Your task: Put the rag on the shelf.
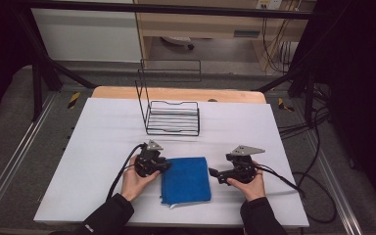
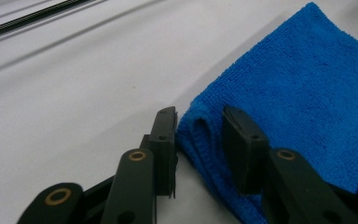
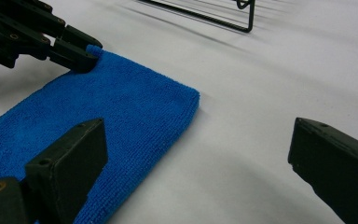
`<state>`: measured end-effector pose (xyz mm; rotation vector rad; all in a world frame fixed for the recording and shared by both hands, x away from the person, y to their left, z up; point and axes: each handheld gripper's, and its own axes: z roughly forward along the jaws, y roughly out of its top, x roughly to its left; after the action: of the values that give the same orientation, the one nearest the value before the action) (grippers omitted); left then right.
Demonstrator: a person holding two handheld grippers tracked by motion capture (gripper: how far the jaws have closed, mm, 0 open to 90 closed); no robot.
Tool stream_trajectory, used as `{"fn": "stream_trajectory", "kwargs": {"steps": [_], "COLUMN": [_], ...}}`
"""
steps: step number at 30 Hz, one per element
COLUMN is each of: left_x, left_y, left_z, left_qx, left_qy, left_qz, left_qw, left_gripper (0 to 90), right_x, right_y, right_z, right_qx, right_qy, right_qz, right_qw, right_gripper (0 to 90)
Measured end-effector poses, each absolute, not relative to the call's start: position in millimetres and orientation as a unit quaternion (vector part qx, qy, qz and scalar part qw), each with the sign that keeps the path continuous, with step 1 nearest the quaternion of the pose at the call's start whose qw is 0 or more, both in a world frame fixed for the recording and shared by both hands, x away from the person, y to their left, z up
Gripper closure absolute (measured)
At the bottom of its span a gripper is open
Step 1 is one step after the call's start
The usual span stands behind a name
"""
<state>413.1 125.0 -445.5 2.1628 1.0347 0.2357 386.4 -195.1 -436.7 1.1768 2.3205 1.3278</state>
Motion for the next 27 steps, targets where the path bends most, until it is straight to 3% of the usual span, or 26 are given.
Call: {"fn": "stream_trajectory", "kwargs": {"steps": [8, 16, 27], "left_x": [410.0, 409.3, 408.3], "left_y": [122.6, 122.5, 122.2], "left_z": [-445.3, -446.8, -448.1], "left_qx": [0.84, 0.84, 0.843], "left_qy": [0.397, 0.394, 0.386], "left_qz": [0.084, 0.087, 0.096], "left_qw": [0.36, 0.361, 0.363], "left_gripper": [77.1, 79.7, 79.4], "right_x": [387.5, 392.2, 414.7], "right_y": [-194.1, -190.9, -162.6], "right_z": [-437.7, -434.7, -436.1], "right_qx": [0.401, 0.403, 0.403], "right_qy": [0.79, 0.786, 0.801], "right_qz": [0.452, 0.457, 0.432], "right_qw": [0.101, 0.106, 0.097], "right_gripper": [7.1, 11.2, 27.9]}}
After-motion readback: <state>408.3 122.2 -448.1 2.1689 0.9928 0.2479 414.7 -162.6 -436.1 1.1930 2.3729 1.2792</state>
